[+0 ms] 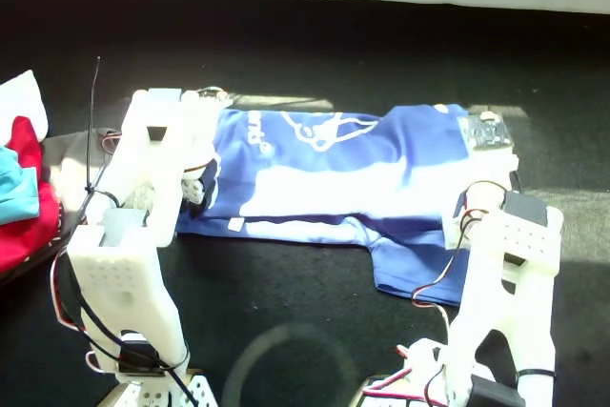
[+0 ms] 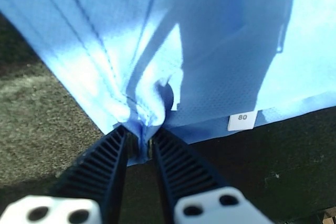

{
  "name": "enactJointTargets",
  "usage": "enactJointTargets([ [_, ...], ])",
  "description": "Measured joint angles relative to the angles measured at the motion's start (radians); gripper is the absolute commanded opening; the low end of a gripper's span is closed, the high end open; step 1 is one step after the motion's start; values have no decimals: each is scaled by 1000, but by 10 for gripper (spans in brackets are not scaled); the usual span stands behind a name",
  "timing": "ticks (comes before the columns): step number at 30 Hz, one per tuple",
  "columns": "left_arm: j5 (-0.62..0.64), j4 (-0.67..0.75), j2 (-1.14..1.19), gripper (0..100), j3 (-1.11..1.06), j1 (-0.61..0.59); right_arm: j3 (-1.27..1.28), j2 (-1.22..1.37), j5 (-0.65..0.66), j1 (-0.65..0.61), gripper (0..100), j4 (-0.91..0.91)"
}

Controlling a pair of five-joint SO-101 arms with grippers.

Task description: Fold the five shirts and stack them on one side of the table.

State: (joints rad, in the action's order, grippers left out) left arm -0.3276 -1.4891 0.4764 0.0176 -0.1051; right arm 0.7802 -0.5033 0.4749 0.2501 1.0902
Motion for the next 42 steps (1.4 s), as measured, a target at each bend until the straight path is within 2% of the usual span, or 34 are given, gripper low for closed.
enactJointTargets([
  [10, 0, -38, -101, 9, -35, -14, 3, 0, 29, 63, 7, 69],
  [17, 0, 81, -101, 9, -172, -14, 32, -2, 44, 63, 7, 87],
  [23, 0, 121, -112, 12, -187, -14, 101, -2, 44, 61, 12, 34],
  [27, 0, 120, -112, 103, -186, -14, 101, -2, 44, 61, 111, 40],
  [30, 0, 64, -112, 175, -141, -14, 74, -2, 44, 61, 173, 106],
  [37, 0, -106, -112, 181, 78, -38, -140, -2, 44, 61, 173, 313],
  [39, 0, -129, -112, 154, 169, -51, -221, -2, 44, 61, 166, 348],
  [40, 0, -135, -112, 104, 213, -55, -259, -2, 40, 61, 142, 350],
  [41, 0, -138, -112, 31, 252, -58, -295, -2, 21, 61, 95, 345],
  [42, 0, -138, -112, 0, 287, -60, -325, -2, -8, 61, 32, 325],
])
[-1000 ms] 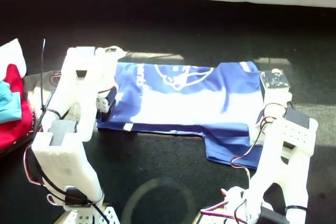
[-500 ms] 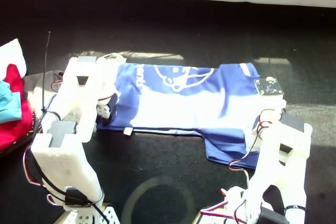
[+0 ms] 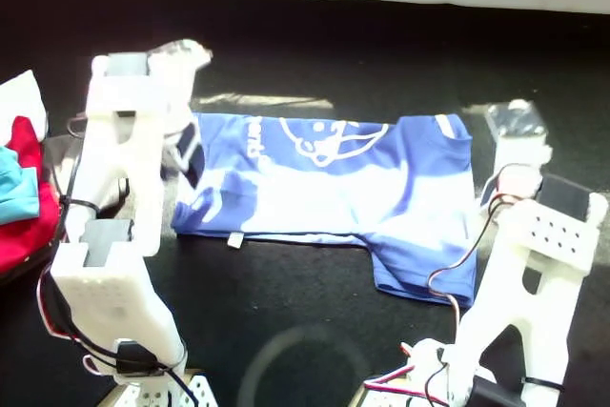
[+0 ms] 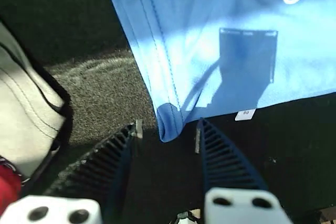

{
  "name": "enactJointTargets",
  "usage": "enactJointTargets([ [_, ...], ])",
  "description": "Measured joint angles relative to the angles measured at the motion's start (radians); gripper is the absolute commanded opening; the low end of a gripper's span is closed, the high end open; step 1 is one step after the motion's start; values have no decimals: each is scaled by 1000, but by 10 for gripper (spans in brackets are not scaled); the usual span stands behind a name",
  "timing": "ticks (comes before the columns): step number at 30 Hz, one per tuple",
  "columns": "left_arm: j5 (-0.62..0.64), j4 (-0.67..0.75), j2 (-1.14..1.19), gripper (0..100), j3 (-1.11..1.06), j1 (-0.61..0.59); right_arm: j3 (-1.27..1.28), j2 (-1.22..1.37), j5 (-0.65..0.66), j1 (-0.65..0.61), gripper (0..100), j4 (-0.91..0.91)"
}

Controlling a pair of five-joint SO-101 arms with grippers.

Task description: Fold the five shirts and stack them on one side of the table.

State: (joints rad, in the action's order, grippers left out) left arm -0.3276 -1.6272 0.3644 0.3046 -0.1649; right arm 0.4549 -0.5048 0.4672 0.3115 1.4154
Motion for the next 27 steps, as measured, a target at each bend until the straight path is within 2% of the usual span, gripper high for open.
enactJointTargets([
  [1, 2, 3, 0, 25, 28, 0, -23, 0, -34, -3, 0, -28],
  [5, 46, 69, 69, 10, 123, 17, -43, 3, -153, -69, 9, -193],
  [12, 155, 160, 347, 9, 328, 75, -43, 209, -184, -242, 8, -459],
  [18, 209, 183, 583, 9, 563, 92, -109, 548, -186, -252, 8, -715],
  [23, 213, 180, 736, 9, 738, 77, -242, 801, -186, -247, 8, -749],
  [27, 215, 160, 801, 9, 859, 40, -347, 950, -186, -186, 8, -750],
])
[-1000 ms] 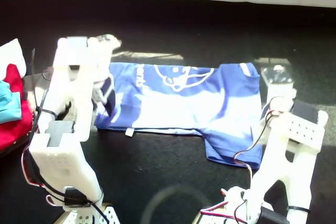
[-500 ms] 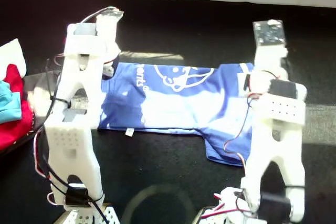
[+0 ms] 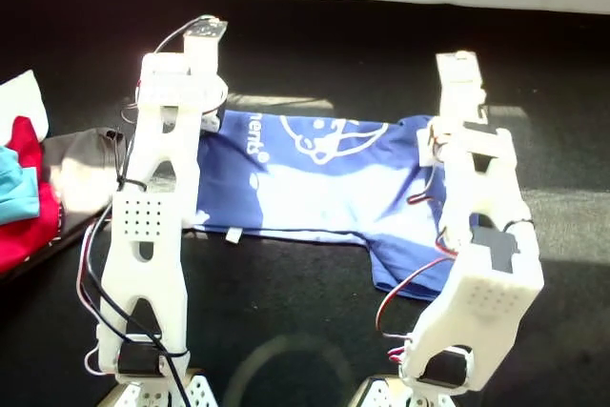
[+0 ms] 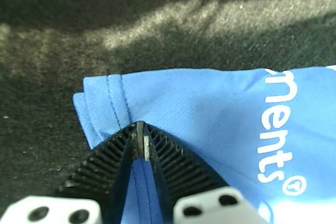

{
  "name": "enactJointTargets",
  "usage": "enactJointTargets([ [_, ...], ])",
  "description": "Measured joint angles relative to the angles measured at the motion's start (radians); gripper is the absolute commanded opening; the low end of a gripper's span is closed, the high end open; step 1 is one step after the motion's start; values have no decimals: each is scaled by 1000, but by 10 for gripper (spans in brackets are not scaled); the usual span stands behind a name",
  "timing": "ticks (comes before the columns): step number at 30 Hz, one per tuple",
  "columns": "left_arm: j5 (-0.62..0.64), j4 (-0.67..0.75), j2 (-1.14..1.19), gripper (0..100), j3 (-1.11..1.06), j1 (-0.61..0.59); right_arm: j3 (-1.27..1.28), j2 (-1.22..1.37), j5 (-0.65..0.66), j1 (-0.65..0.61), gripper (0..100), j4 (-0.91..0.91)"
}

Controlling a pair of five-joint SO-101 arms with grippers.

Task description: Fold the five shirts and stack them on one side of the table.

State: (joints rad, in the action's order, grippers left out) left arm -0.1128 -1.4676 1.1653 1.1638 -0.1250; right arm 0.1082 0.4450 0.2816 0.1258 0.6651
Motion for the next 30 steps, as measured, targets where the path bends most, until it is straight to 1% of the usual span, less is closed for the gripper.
enactJointTargets([
  [6, 0, -11, 32, 9, 58, -23, -89, 68, -2, 29, 8, 11],
  [12, 0, -78, 32, 9, 75, -26, -97, 12, -2, 32, 8, 130],
  [16, 0, -172, 35, 9, 133, -38, -97, -101, -2, 35, 8, 152],
  [18, -3, -245, 28, 9, 186, -38, -98, -137, -2, 31, 8, 123],
  [21, -3, -292, -25, 9, 207, -41, -97, -140, -2, 14, 8, 64],
  [25, -5, -304, -143, 9, 103, -31, -98, -84, -2, -8, 8, -28],
  [30, -5, -304, -318, 9, -158, -11, -97, 32, -2, -14, 8, -110],
])
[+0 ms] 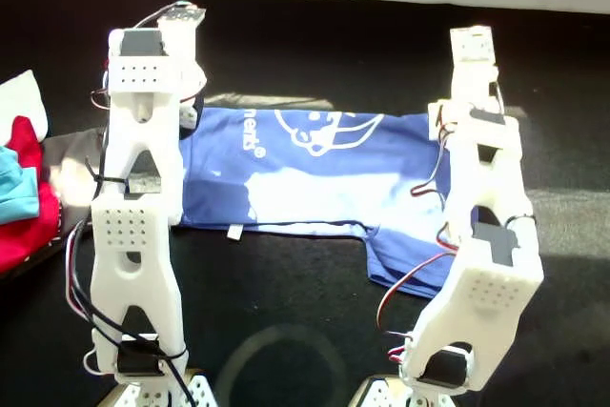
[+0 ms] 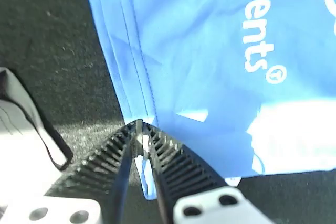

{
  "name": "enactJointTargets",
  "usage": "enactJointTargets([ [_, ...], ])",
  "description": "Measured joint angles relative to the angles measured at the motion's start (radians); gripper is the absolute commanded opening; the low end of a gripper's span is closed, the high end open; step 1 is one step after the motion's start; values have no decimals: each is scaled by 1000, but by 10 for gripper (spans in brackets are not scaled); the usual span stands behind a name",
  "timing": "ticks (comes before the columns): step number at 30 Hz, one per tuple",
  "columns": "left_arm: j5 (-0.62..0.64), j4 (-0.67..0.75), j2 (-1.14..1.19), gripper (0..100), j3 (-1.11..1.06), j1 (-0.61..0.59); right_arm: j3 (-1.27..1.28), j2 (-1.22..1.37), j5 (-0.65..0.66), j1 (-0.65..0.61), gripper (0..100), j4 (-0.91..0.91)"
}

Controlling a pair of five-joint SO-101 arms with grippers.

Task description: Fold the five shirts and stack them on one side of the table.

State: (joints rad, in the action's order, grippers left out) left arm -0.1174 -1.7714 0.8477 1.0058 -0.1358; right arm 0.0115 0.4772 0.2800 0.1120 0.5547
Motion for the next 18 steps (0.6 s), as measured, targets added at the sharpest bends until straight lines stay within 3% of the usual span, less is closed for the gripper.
enactJointTargets([
  [5, 2, 9, -133, 9, -358, 29, 0, 34, 0, 2, 8, -9],
  [10, -6, 166, -184, 9, -677, 44, 0, 35, 0, 0, 8, -14],
  [18, -54, 313, -253, 9, -862, 3, 0, 35, 0, 43, 8, -14],
])
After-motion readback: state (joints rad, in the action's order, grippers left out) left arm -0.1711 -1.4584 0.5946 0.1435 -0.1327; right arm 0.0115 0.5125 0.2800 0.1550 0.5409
